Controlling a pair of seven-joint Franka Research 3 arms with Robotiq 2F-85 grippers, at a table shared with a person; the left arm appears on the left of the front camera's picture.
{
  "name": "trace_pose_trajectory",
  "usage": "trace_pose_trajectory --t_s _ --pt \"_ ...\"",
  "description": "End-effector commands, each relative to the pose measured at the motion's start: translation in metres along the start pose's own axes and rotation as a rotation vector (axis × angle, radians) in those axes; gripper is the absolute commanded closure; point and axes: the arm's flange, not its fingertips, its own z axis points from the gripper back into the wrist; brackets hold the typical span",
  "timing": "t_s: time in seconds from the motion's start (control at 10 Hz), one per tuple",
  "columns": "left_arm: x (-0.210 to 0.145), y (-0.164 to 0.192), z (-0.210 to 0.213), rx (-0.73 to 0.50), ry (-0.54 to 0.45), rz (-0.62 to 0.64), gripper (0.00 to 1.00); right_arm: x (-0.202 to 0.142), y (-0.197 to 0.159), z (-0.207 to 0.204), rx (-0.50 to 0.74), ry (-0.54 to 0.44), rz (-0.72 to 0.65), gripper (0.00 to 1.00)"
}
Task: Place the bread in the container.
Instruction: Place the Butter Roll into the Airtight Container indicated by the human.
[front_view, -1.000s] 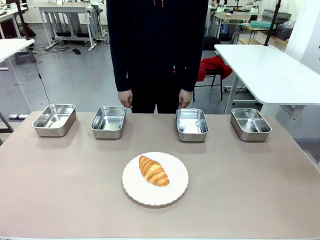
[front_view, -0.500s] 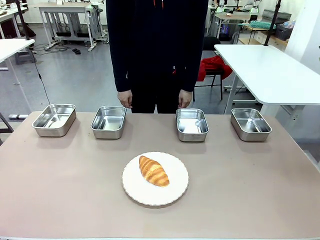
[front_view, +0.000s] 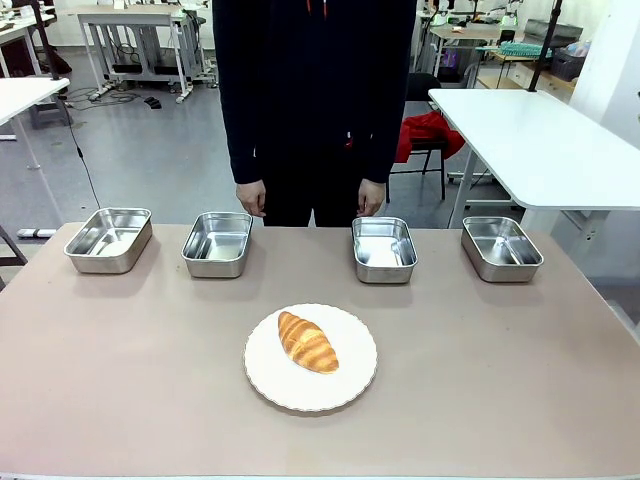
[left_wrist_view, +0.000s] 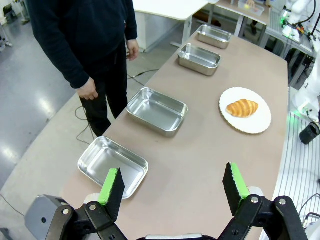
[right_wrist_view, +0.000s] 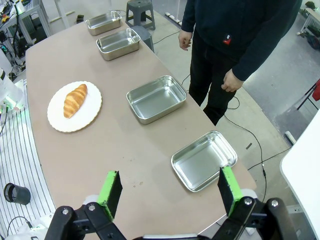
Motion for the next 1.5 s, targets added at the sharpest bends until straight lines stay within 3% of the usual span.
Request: trace_pose_trajectory --t_s 0.0,1.4 --pt "-0.0004 -0.0006 -0.0007 0.002 -0.001 -0.011 0.0 0.0021 0.0008 0.0 -0.001 -0.002 0.007 0.0" --pt "-0.0004 -0.0006 -0.0007 0.002 -0.001 -0.011 0.0 0.0021 0.0008 0.0 -0.001 -0.002 0.007 0.0"
